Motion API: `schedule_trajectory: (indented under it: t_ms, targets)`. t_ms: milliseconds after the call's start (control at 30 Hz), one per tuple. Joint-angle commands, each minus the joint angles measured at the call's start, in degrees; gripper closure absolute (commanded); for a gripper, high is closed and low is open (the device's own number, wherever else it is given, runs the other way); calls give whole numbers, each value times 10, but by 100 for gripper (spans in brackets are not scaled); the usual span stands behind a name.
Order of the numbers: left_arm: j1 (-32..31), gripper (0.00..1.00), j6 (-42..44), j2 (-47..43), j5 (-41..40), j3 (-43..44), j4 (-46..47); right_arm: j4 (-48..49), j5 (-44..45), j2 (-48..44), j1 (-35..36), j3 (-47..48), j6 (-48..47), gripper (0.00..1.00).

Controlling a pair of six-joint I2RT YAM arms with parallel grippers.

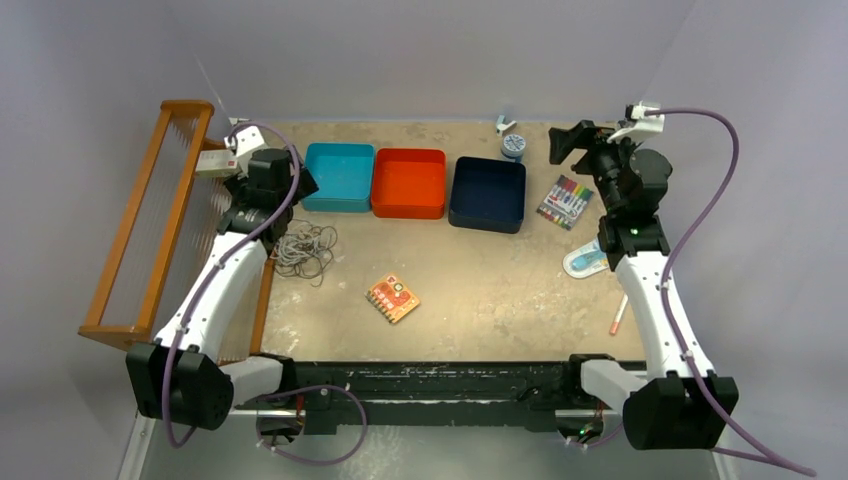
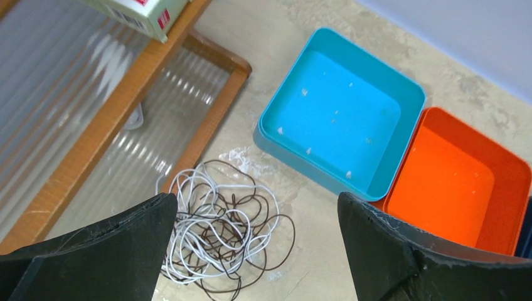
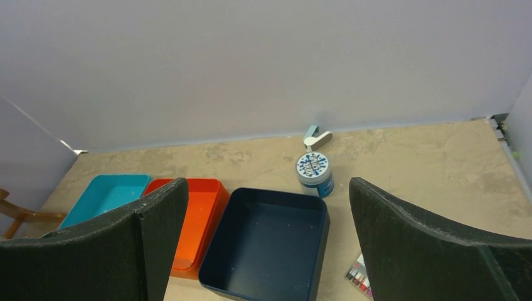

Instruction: Untangle the cables

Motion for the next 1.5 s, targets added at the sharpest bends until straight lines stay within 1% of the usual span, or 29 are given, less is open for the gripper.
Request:
schedule_trajectory:
  t_ms: [0,167,267,333,533,667,967,1267,1367,1433,1467]
  targets:
    - [4,0,-33,28,16,6,-27,1,-18,18,-3,9,24,1]
    - [4,0,-50,69,21,-22,-25,-10,-20,33,-3,13,22,1]
    - [4,0,-46,112,23,-8,-45,-15,-28,42,-3,16,22,1]
    - [3,0,-47,132,7,0,-74,-17,-34,48,-3,18,21,1]
    - [3,1,-82,149,-92,-1,-114,-17,-47,64,-3,19,23,1]
    - [3,1,-94,161,-106,-15,-112,-17,-60,73,-3,21,24,1]
    - [4,0,-110,176,-86,-76,-52,-19,-78,87,-3,24,25,1]
    - [4,2,-127,237,-43,-121,25,-24,-96,103,-3,31,26,1]
    - [4,5,-132,246,-27,-133,49,-25,-99,104,-3,32,26,1]
    - [4,11,-130,252,-19,-136,60,-26,-100,104,-3,33,26,1]
    - [4,16,-129,255,-17,-136,63,-27,-100,104,-3,33,26,1]
